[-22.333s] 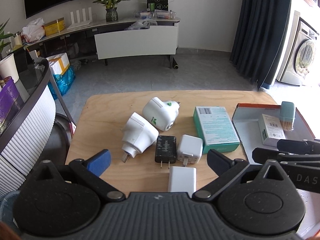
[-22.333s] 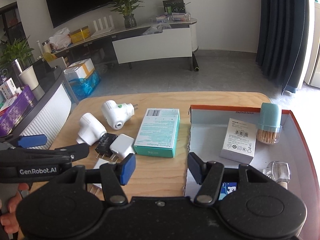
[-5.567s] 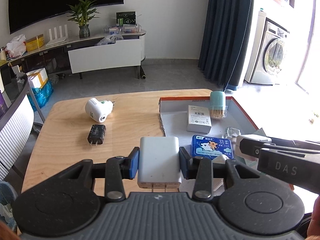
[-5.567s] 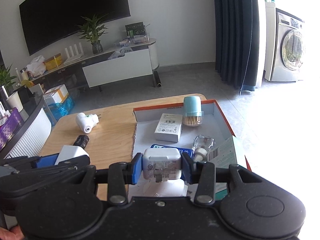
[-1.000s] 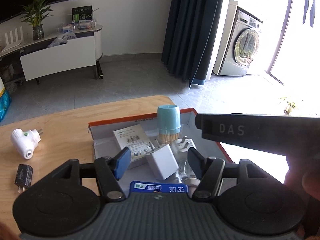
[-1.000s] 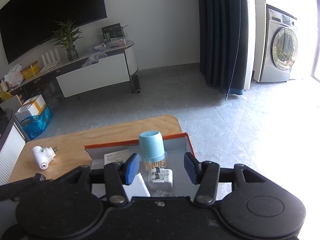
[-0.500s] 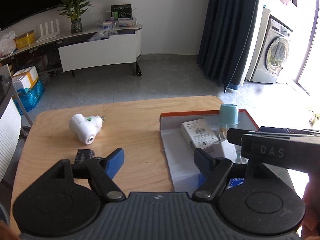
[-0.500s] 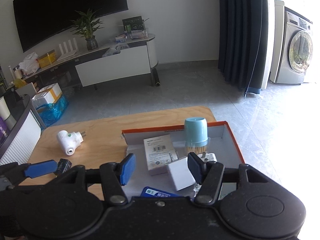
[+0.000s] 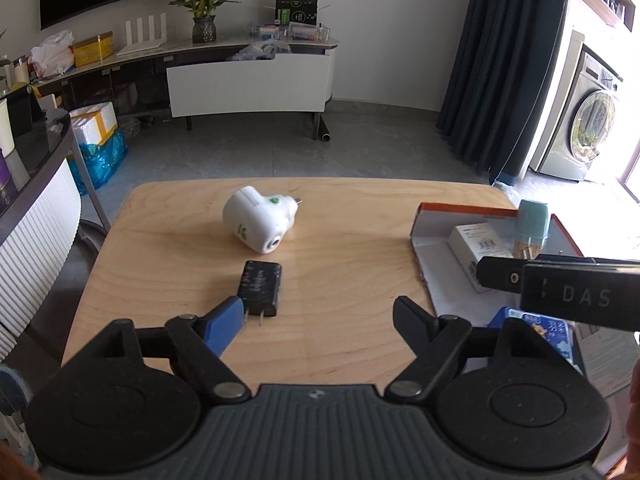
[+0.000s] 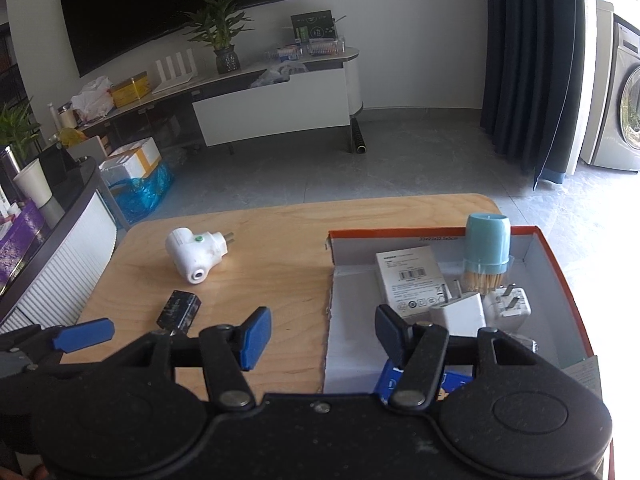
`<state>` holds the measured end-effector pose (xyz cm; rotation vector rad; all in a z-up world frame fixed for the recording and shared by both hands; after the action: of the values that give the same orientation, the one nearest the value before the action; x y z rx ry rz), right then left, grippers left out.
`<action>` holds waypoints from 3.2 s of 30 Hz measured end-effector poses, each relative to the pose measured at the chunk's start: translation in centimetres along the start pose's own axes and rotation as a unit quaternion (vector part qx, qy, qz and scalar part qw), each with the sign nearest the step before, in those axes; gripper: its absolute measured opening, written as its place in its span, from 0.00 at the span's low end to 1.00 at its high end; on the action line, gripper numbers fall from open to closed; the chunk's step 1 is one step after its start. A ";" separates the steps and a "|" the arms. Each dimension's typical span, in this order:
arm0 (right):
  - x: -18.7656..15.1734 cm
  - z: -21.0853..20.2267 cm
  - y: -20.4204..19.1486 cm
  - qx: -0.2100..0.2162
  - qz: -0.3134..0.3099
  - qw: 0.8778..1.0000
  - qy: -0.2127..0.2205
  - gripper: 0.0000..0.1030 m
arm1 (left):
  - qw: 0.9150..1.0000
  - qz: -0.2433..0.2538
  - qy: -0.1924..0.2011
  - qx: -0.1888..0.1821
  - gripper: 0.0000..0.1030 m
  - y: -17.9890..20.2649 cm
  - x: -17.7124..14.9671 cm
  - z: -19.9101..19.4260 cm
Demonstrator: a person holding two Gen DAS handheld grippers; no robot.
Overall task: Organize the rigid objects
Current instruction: 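Move the left tool to the black charger and grasp it while the right tool reaches the white plug, then grasp the large white plug with green dot using the right tool, then carry the white plug with the right tool while the left tool carries the black charger to the tray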
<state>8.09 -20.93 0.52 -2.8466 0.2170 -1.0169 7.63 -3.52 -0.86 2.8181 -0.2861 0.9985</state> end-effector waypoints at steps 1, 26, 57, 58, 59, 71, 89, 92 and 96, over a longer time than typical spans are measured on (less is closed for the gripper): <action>-0.1 0.2 -0.2 0.004 -0.001 1.000 -0.001 0.68 | 1.000 -0.002 -0.003 0.003 0.82 -0.4 -0.1 0.3; 1.4 5.1 -3.0 0.052 -0.028 0.998 -0.024 0.73 | 0.999 0.012 -0.030 0.036 0.42 -4.6 1.4 8.4; 7.0 19.5 -13.3 0.064 0.061 0.991 -0.099 0.86 | 0.997 -0.056 -0.010 0.044 0.35 -10.9 0.5 4.6; 6.9 19.4 -13.2 0.070 0.058 0.991 -0.095 0.86 | 0.997 -0.057 -0.010 0.045 0.35 -11.0 0.5 4.6; 6.7 19.3 -13.0 0.069 0.058 0.992 -0.092 0.86 | 0.997 -0.058 -0.010 0.047 0.35 -11.0 0.5 4.6; 2.0 12.2 -9.1 0.086 0.000 0.994 -0.070 0.85 | 0.997 -0.056 -0.008 0.045 0.35 -9.8 -0.7 2.7; -5.1 -2.3 -6.3 0.056 -0.057 0.997 -0.006 0.85 | 0.998 -0.047 0.008 0.035 0.35 -4.9 -3.6 -4.4; -6.0 -4.1 -5.8 0.052 -0.061 0.997 -0.001 0.85 | 0.999 -0.041 0.009 0.033 0.35 -3.5 -4.3 -5.5; -7.3 -5.7 -5.0 0.049 -0.060 0.997 0.004 0.85 | 0.999 -0.040 0.011 0.028 0.35 -2.5 -4.9 -6.3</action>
<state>-0.59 -15.09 1.15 -2.7956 -0.0027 -1.0293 0.63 0.76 0.74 2.8419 -0.1422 1.0354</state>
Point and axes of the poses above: each gripper's, at about its wrist camera, not at the fingertips, and z roughly the way its jaws point, y to its right, x to its top, the point moved 3 cm from there along z, roughly the way its jaws point, and after that the axes turned 6 degrees about -y, right-handed, at the moved point
